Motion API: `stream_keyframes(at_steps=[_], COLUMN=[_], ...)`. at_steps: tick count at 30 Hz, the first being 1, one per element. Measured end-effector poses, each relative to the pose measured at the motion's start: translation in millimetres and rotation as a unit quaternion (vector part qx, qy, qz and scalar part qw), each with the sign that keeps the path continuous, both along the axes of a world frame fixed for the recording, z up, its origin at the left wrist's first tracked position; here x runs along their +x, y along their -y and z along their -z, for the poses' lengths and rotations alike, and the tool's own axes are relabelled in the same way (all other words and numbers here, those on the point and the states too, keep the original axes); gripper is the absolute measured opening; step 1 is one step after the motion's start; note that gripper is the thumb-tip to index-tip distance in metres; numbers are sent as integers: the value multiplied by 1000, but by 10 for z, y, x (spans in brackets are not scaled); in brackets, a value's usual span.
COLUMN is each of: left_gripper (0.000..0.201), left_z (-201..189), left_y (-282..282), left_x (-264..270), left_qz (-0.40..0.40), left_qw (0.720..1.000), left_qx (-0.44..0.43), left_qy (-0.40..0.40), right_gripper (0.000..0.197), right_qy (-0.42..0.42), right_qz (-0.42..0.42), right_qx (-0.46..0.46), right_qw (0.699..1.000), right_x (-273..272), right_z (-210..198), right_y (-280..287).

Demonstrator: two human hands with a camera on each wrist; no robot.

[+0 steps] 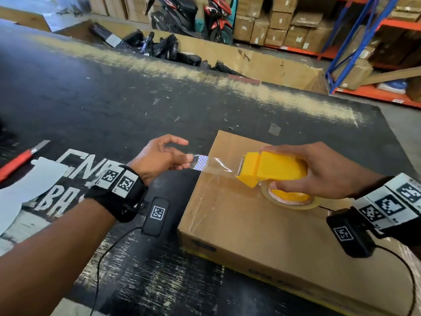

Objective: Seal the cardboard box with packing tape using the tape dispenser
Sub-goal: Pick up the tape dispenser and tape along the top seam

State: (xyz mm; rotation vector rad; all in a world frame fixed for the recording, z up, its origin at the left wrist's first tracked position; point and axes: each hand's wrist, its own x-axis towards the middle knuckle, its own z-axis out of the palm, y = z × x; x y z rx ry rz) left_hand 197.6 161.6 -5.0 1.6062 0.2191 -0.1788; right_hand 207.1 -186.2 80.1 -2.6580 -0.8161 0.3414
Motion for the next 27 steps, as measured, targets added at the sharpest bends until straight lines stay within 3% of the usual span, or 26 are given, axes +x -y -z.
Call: stream_keyframes(at_steps=[11,13,16,19,21,24,26,27], left_gripper=[39,35,33,43,60,75,82,83], left_z=[514,574,598,487,327,159,141,142], left_y=[180,200,172,128,174,345,401,395], left_x=[20,6,-56,-104,-163,-291,-345,-349], left_qz=[39,68,99,87,163,307,336,339], left_qw=[996,995,949,957,961,908,874,871], left_qx=[-35,70,295,253,196,277,344,349], left_qy=[-70,-33,46,113,102,68,68,69], right_gripper=[94,93,96,96,94,87,84,85], right_qy=[-11,-10,-8,-9,-13,-16,-14,-13], right_qz=[1,5,9,8,7,4,0,-3], right_qx=[-76,-82,-86,-94,-92,-89,-90,-88], right_qw=[997,997,996,995,996,996,996,996], right_x=[70,73,81,79,80,101,107,107], right_z=[-46,-37,-25,-30,-30,-31,-27,-21], right_y=[-193,-190,-181,-187,-189,-191,-192,-189])
